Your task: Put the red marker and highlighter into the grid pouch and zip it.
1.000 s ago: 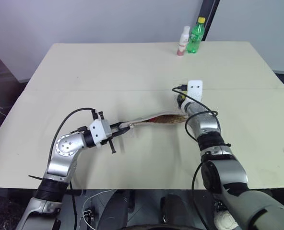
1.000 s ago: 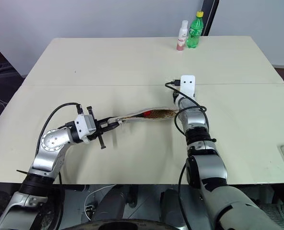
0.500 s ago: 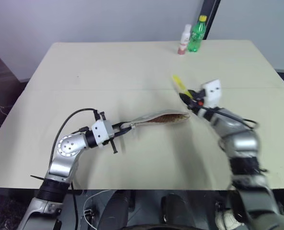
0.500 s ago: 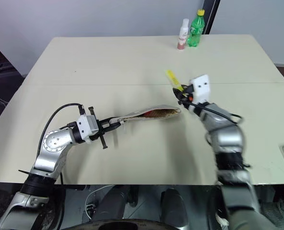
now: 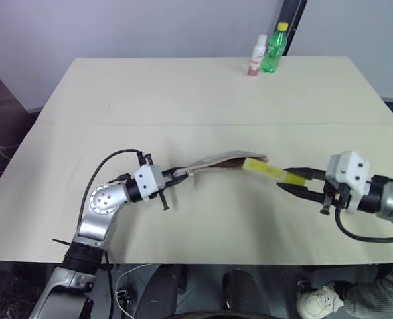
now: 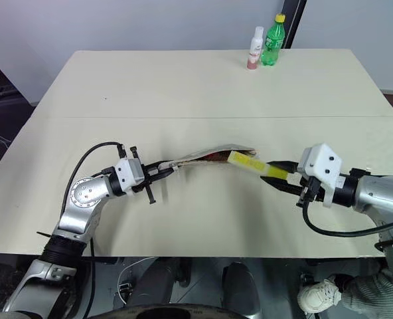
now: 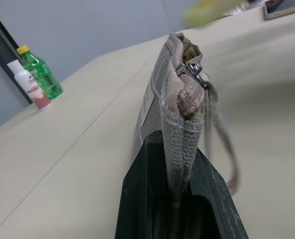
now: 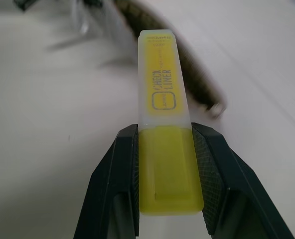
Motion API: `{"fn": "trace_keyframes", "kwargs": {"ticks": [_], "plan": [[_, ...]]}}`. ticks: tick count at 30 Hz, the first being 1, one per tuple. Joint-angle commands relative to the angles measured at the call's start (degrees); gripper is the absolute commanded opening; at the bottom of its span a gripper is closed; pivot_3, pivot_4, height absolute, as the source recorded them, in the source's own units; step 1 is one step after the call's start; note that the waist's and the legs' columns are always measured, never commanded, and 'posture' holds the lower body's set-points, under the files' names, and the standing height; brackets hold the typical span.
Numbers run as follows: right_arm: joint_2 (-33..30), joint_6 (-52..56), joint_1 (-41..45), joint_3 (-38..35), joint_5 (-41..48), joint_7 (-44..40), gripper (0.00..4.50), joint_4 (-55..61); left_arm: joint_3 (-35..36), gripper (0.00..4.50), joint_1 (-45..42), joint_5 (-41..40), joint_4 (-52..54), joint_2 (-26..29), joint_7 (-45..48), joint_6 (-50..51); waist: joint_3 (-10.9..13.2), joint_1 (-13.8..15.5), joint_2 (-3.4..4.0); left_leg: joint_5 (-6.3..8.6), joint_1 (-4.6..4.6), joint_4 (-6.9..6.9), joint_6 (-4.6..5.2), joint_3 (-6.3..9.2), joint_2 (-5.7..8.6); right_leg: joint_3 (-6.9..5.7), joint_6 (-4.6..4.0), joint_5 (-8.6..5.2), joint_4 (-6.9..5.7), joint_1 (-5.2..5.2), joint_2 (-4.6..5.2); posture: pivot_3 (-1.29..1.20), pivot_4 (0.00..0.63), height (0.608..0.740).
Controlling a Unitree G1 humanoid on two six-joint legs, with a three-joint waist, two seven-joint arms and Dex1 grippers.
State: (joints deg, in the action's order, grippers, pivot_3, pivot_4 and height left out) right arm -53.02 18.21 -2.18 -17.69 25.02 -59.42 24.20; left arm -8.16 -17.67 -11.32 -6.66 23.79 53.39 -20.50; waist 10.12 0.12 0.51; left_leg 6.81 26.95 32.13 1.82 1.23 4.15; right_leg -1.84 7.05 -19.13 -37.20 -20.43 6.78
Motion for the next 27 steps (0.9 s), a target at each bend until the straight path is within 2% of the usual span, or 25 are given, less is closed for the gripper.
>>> {"fn": "trace_keyframes", "kwargs": {"ticks": [1, 5, 10, 16, 23, 27], "plan": [[-0.4, -2.7, 1.9, 2.7, -4.0, 1.4, 0.94, -1.0, 0.2, 0.0, -1.2, -0.2, 1.1, -0.2, 0.0, -1.3, 0.0, 0.4, -0.01, 0.0, -0.01, 0.02, 0.0, 0.0, 0.0, -0.01, 0.0, 0.0, 0.0, 0.02, -0.01, 0.0, 0.15, 0.74], [1.6, -3.2, 7.9, 6.9, -6.2, 3.8, 0.94, -3.7, -0.3, 0.0, -2.0, -0.7, 1.2, 0.2, 1.6, -1.1, 0.0, 0.6, -0.01, 0.0, -0.01, 0.07, -0.01, 0.0, 0.0, -0.02, -0.11, -0.04, 0.0, 0.04, -0.01, 0.0, 0.15, 0.74], [1.5, -2.4, 9.1, 8.8, -5.7, 2.5, 0.94, -2.8, -0.8, 0.0, -3.0, 0.3, 0.3, 0.8, 3.2, -2.5, 0.0, 0.9, -0.05, 0.0, 0.04, 0.06, 0.0, 0.03, 0.03, -0.06, 0.0, 0.02, 0.01, 0.02, 0.0, 0.0, 0.15, 0.74], [-2.3, 2.5, 11.7, 11.3, -7.5, 2.0, 0.94, -1.3, -2.5, 0.0, -2.6, 0.8, 0.3, 1.4, 5.6, -2.9, 0.0, 0.6, -0.06, 0.0, 0.07, 0.1, 0.0, 0.03, 0.04, -0.07, 0.06, 0.06, -0.02, 0.0, -0.01, 0.0, 0.15, 0.74], [-4.4, 11.0, 14.0, 7.8, -0.2, 0.2, 0.94, 3.2, -3.3, 0.0, -2.2, 0.8, -0.1, 1.4, 7.1, -3.0, 0.0, 0.8, -0.06, 0.0, 0.1, 0.09, 0.01, 0.04, 0.02, -0.07, 0.06, 0.06, -0.01, -0.02, 0.0, 0.0, 0.15, 0.74], [-5.1, 12.4, 15.1, 8.2, -1.0, 1.5, 0.94, 1.9, -4.0, 0.0, -1.3, 1.0, -0.3, 1.1, 7.4, -4.1, 0.0, 0.6, -0.07, 0.0, 0.12, 0.12, 0.01, 0.04, 0.04, -0.07, 0.05, 0.06, 0.03, -0.01, 0.01, 0.0, 0.15, 0.74]]}}
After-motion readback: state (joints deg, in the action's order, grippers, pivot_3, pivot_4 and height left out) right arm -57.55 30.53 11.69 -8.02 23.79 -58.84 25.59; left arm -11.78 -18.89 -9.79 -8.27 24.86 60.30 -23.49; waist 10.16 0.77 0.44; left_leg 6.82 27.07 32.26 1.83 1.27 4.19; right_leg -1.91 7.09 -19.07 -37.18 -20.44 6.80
